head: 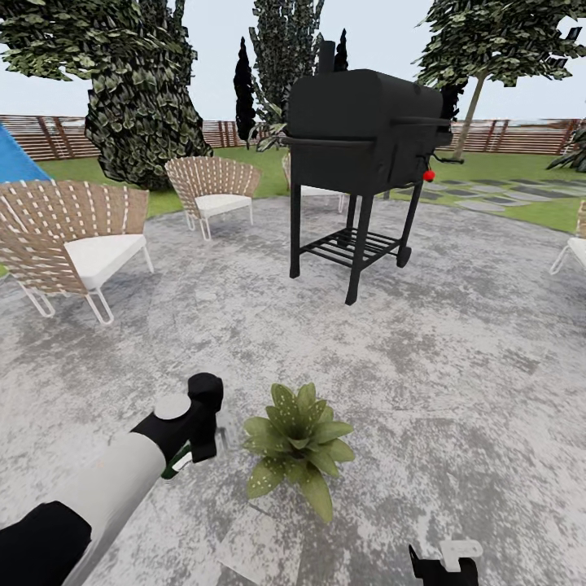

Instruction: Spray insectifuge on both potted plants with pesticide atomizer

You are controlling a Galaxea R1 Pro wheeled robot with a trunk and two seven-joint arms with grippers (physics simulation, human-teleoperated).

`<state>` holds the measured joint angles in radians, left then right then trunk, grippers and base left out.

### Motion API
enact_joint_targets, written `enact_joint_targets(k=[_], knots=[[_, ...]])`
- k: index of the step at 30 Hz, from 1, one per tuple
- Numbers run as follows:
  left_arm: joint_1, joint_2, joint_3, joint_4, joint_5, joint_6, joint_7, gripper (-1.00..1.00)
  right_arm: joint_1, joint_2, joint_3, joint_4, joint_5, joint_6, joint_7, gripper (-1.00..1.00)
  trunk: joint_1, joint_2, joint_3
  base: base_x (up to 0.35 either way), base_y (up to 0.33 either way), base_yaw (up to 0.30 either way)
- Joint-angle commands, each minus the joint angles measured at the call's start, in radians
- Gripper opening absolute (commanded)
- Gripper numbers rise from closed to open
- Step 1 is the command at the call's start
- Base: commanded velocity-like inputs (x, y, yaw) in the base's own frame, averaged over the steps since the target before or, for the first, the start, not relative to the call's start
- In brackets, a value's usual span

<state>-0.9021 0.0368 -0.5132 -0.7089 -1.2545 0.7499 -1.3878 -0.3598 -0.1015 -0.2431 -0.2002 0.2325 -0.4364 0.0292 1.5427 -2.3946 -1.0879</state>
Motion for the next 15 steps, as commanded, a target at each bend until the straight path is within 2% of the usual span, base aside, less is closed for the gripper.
enact_joint_targets(k=[1,2,3,5,6,9,15], knots=[[0.0,0.003,-0.004,-0.001,-0.002,0.011,0.003,-1.0,-0.001,0.0,-0.009,0.001,0.008,-0.004,0.003,1.0,0.0,0.0,-0.001,0.0,0.0,0.0],[0.001,0.003,-0.004,-0.001,-0.001,0.011,0.008,-1.0,-0.001,0.0,-0.009,0.001,0.008,-0.004,0.003,1.0,0.0,0.0,-0.001,0.0,0.0,0.0],[0.002,-0.009,0.027,-0.002,0.002,0.011,0.014,-1.0,-0.001,0.0,-0.009,0.001,0.008,-0.004,0.003,1.0,0.0,0.0,-0.001,0.0,0.0,0.0],[0.002,-0.034,0.045,-0.002,0.0,0.011,0.021,-1.0,-0.001,0.0,-0.009,0.001,0.008,-0.004,0.003,1.0,0.0,0.0,-0.001,0.0,0.0,0.0],[0.001,-0.043,0.05,-0.002,0.0,0.011,0.044,-1.0,-0.001,0.0,-0.009,0.001,0.008,-0.003,0.003,1.0,0.0,0.0,-0.001,0.0,0.0,0.0],[0.002,-0.046,0.055,0.004,0.002,0.012,0.098,-1.0,-0.001,0.0,-0.009,0.001,0.008,-0.004,0.005,1.0,0.0,0.0,-0.001,0.033,-0.014,0.0],[0.014,-0.049,0.053,0.064,0.003,0.012,0.103,-1.0,-0.001,0.0,-0.009,0.001,0.008,-0.004,0.005,1.0,0.0,0.0,-0.001,0.156,-0.094,0.0]])
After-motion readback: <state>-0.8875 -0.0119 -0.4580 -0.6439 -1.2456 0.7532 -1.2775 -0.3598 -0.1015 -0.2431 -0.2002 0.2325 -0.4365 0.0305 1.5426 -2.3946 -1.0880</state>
